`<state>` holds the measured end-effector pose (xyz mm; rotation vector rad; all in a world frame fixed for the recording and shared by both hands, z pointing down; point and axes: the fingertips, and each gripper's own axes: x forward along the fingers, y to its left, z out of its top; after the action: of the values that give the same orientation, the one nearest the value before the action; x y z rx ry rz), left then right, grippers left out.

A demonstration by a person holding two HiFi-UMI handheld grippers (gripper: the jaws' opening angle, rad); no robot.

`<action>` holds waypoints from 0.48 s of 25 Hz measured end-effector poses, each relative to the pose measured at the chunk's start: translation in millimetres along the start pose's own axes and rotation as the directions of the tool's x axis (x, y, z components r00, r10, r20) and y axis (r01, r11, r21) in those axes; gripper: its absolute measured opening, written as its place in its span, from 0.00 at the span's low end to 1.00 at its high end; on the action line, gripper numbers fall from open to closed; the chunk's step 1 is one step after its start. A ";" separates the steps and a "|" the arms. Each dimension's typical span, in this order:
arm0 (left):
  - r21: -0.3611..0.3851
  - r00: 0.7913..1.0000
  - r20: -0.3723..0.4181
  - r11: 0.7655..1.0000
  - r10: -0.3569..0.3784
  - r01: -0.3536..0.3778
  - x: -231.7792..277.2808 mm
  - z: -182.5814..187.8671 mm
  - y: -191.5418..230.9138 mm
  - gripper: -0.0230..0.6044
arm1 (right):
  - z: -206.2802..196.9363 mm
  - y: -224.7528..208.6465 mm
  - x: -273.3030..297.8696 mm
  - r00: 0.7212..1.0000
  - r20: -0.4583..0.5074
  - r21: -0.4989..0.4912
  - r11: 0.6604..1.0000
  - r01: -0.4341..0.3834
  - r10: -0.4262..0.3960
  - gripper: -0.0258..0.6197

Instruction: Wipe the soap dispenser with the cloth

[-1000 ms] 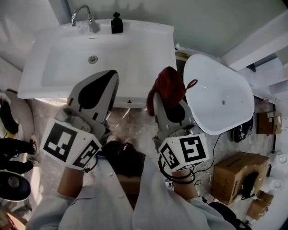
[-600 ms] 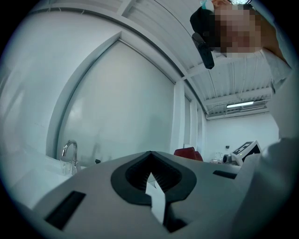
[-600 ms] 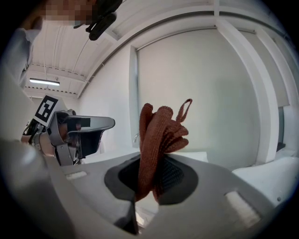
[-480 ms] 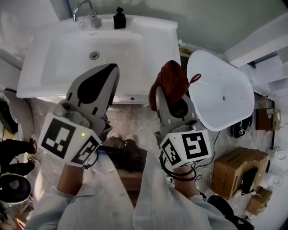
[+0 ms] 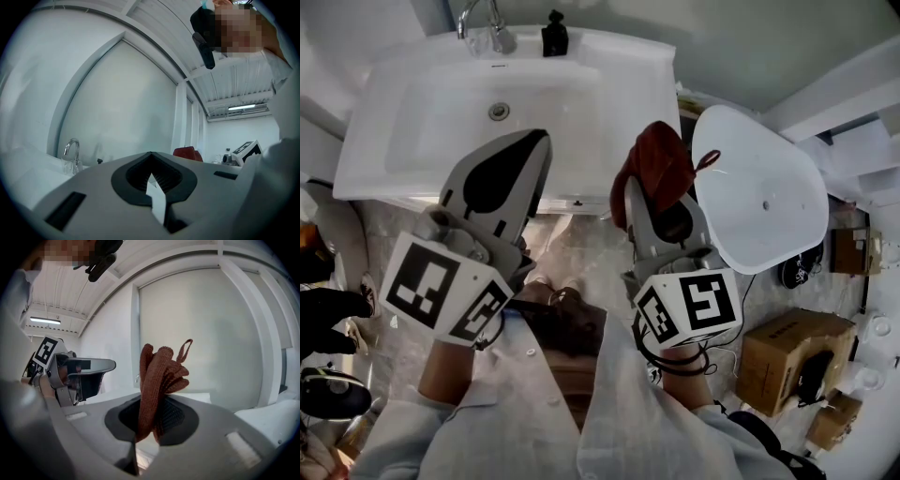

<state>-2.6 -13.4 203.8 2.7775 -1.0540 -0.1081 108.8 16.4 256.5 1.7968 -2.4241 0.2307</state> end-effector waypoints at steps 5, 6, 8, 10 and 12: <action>-0.003 1.000 0.001 1.000 0.000 0.000 0.1 -2.0 0.5 0.03 | -1.1 0.5 1.2 1.000 -0.004 -0.001 1.000 -0.004 0.004 0.13; -0.004 1.000 0.001 1.000 0.000 0.000 0.2 -2.5 0.9 0.03 | -1.7 0.4 1.6 1.000 -0.006 -0.001 1.000 -0.004 0.004 0.13; -0.006 1.000 0.001 1.000 0.002 -0.002 0.2 -2.8 1.7 0.03 | -2.4 0.2 2.1 1.000 -0.010 0.000 1.000 -0.005 0.005 0.13; -0.008 1.000 0.000 1.000 0.005 -0.005 -0.3 -2.6 2.6 0.03 | -2.8 0.8 2.5 1.000 -0.014 -0.001 1.000 -0.008 0.008 0.13; -0.009 1.000 0.000 1.000 0.007 -0.007 -1.4 -2.8 3.9 0.03 | -3.6 2.2 3.2 1.000 -0.017 -0.002 1.000 -0.011 0.011 0.13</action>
<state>-5.8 -15.0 207.3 2.7654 -1.0605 -0.1125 105.7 14.7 260.5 1.7739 -2.4219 0.2440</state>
